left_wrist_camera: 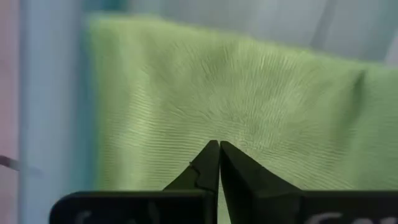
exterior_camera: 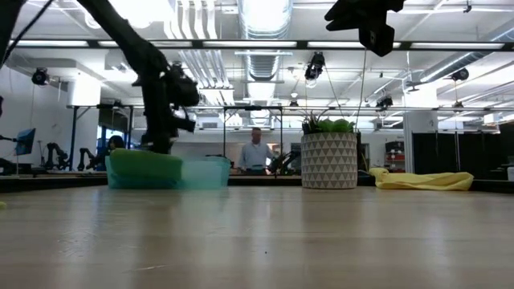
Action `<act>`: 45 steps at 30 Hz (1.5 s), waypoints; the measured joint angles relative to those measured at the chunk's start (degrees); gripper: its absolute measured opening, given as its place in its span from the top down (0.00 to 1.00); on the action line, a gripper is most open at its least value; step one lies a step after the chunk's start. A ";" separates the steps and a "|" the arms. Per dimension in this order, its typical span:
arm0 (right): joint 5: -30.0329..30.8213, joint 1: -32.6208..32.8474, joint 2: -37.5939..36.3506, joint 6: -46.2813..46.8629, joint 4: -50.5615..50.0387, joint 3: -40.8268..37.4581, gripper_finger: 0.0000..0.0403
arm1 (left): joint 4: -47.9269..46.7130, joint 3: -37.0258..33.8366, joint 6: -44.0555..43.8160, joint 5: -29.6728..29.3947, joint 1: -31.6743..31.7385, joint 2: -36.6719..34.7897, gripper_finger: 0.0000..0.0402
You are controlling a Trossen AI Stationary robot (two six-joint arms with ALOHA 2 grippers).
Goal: Fold microfiber towels
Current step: Put the green microfiber cloth into the blue bin, then fold the yellow-green microfiber cloth
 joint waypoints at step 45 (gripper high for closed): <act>0.48 -4.87 2.08 -15.48 2.05 -0.02 0.85 | -36.19 -18.28 -70.58 29.99 -30.12 -61.49 1.00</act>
